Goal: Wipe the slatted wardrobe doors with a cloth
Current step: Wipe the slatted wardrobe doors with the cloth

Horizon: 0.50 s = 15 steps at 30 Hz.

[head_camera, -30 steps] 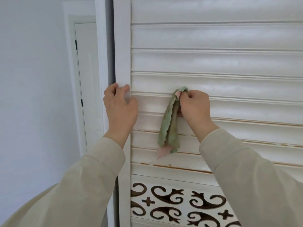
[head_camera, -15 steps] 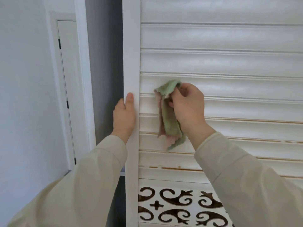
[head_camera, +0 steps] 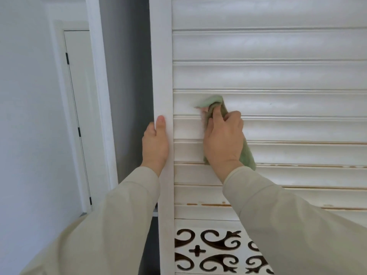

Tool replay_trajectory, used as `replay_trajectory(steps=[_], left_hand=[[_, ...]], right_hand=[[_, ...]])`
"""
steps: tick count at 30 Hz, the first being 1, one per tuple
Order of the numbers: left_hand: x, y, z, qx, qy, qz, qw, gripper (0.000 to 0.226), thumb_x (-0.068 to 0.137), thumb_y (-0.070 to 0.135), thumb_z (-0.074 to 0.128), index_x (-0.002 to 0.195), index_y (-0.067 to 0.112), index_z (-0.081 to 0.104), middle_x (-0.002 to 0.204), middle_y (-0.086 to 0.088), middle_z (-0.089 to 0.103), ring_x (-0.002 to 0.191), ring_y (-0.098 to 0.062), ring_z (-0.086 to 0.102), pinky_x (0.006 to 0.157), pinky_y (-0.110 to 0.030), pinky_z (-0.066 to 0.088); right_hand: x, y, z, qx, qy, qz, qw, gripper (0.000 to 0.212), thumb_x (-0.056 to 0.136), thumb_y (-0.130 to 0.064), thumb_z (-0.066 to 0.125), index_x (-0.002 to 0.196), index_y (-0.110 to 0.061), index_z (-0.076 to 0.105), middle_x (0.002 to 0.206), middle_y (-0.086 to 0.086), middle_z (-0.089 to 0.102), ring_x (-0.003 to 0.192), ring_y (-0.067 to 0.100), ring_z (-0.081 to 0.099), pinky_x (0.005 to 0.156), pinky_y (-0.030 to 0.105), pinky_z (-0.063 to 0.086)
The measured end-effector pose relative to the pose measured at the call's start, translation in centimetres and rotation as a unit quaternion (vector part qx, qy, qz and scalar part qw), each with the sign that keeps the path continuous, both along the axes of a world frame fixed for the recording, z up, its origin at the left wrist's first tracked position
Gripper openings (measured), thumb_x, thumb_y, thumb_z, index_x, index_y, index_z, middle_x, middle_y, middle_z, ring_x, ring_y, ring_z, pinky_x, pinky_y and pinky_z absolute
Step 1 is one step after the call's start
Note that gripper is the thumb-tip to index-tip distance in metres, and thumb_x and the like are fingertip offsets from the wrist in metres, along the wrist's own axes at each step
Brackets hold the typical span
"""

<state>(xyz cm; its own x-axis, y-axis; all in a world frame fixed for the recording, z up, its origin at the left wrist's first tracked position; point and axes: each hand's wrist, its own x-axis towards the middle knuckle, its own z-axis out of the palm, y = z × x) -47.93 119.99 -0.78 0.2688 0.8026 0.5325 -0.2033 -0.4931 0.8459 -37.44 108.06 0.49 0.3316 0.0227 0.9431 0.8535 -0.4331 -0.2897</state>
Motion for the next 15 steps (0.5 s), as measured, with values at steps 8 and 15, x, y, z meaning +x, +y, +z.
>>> replay_trajectory(steps=[8, 15], left_hand=[[0.0, -0.3, 0.4, 0.011, 0.002, 0.022, 1.000, 0.048, 0.103, 0.054, 0.029, 0.098, 0.017, 0.059, 0.095, 0.002, 0.062, 0.098, -0.024, 0.059, 0.091, -0.040, 0.047], [0.7, -0.9, 0.4, 0.013, 0.004, 0.039, 0.999, 0.047, 0.103, 0.055, 0.031, 0.093, 0.016, 0.055, 0.089, 0.004, 0.056, 0.093, -0.026, 0.053, 0.083, -0.036, 0.041]], right_hand=[[-4.2, 2.0, -1.4, -0.277, 0.051, 0.079, 0.956, 0.049, 0.106, -0.034, 0.026, 0.155, -0.031, 0.019, 0.105, 0.007, 0.063, 0.096, 0.032, 0.059, 0.067, 0.033, 0.034], [-4.3, 1.5, 1.8, -0.175, 0.105, 0.078, 0.976, 0.045, 0.105, -0.037, 0.029, 0.150, -0.032, 0.028, 0.098, 0.009, 0.067, 0.088, 0.035, 0.063, 0.068, 0.036, 0.040]])
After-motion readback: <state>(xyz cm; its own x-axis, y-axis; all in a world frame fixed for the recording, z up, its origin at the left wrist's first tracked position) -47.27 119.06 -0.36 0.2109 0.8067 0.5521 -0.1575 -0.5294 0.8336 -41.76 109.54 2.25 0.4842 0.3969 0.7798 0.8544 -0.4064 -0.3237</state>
